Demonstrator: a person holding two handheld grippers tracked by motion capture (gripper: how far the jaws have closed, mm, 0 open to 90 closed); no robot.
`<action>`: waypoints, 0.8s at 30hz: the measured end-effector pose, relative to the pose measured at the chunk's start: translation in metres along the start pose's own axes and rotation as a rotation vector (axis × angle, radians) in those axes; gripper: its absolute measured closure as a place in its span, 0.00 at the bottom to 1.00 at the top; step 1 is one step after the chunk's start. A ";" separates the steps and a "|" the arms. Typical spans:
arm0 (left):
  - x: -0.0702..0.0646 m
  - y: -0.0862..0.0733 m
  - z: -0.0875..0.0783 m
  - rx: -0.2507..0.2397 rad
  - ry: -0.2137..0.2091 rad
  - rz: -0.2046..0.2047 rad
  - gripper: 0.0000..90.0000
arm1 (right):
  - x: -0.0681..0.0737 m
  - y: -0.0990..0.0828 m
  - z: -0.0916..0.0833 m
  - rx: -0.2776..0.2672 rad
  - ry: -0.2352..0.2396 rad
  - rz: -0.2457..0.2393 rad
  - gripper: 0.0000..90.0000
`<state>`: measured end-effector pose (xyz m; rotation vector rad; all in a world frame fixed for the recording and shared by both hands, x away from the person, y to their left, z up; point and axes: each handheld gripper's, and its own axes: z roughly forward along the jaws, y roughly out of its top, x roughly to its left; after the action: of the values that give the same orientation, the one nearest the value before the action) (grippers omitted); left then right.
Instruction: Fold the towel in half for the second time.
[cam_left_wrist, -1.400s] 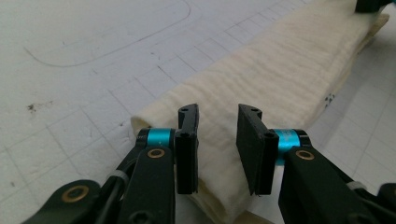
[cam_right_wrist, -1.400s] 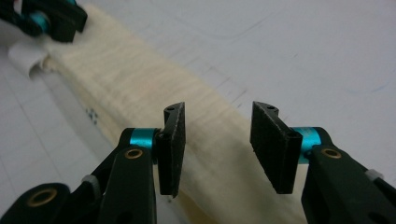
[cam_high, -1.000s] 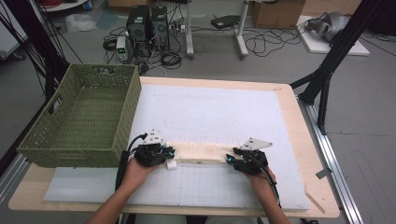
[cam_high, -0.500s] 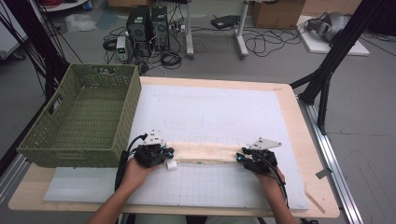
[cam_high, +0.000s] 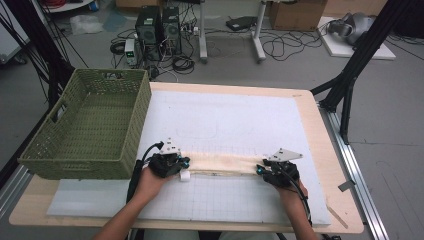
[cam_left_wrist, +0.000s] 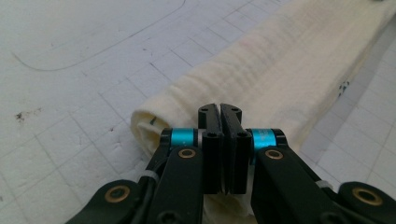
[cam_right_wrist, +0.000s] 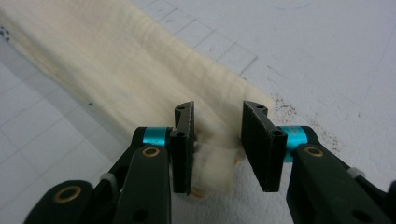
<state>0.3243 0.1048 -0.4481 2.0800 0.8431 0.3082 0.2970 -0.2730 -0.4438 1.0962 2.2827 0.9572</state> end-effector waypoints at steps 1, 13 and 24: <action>0.000 0.000 0.000 0.001 -0.002 0.002 0.96 | 0.000 0.000 0.000 0.001 0.003 0.008 0.72; 0.003 0.002 -0.017 -0.051 -0.039 -0.034 0.91 | -0.010 -0.002 -0.020 -0.114 0.047 0.049 0.62; 0.003 0.001 -0.019 -0.073 -0.022 -0.033 0.88 | -0.017 -0.007 -0.033 -0.174 0.082 0.068 0.76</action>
<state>0.3177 0.1183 -0.4355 1.9964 0.8405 0.2937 0.2825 -0.3029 -0.4255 1.0836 2.1891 1.2242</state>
